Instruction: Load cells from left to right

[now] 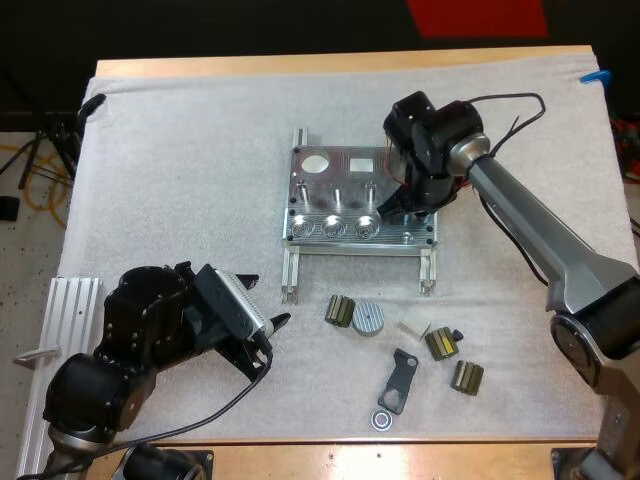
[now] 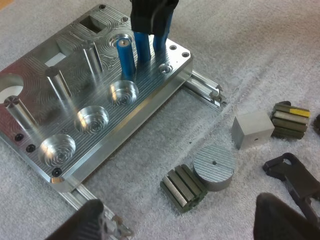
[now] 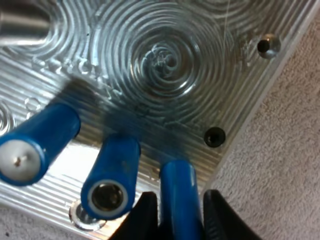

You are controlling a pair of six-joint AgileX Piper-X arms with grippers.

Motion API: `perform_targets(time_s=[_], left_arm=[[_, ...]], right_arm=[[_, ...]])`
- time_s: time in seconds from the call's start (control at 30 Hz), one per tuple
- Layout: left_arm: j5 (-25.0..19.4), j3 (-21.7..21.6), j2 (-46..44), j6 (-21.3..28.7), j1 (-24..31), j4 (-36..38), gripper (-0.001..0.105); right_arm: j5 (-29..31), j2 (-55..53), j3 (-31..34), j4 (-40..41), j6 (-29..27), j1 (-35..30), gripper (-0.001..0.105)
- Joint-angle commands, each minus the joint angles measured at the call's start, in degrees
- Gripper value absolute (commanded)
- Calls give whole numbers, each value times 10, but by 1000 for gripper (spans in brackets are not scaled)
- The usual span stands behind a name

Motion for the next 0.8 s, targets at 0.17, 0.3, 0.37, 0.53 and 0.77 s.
perform_targets(time_s=[0.17,0.3,0.37,0.53,0.77], left_arm=[[7,-4,-1,4,-1,-2,61],[7,-4,-1,4,-1,-2,61],[7,-4,-1,4,-1,-2,61],[7,-4,-1,4,-1,-2,61],[7,-4,-1,4,-1,-2,61]], right_arm=[[4,13,-1,-69,33,2,0],[4,13,-1,-56,38,2,0],[4,13,-1,-47,40,2,0],[39,13,-1,-19,59,2,0],[38,13,-1,-13,84,2,0]])
